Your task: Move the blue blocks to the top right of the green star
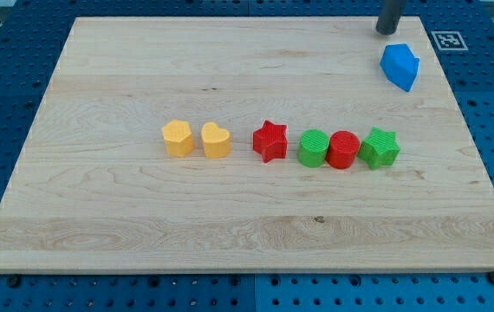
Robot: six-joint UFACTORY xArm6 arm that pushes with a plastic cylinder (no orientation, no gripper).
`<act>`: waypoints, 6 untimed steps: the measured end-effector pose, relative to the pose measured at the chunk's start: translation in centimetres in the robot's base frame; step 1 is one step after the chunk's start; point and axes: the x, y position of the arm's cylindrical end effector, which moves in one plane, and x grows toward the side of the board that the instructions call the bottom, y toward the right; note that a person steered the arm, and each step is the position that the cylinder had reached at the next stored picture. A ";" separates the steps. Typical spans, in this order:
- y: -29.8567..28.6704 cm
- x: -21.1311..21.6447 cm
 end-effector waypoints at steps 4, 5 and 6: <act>3.5 11.1; 3.7 11.5; 3.5 11.5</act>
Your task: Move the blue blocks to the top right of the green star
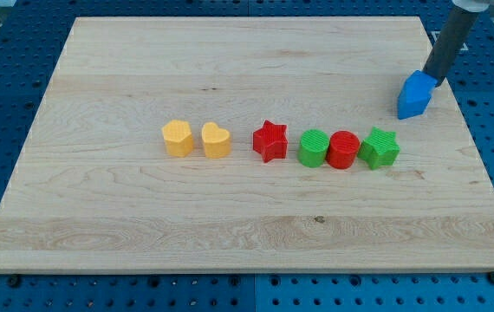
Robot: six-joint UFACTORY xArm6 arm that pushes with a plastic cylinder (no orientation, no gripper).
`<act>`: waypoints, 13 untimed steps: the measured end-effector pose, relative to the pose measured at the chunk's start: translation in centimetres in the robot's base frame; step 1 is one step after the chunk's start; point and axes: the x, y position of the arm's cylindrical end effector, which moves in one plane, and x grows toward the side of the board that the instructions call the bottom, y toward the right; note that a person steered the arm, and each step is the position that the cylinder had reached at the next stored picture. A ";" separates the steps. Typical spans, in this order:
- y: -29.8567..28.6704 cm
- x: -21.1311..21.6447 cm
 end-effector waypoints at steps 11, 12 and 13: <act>0.2 5.9; 0.1 8.1; -1.4 10.0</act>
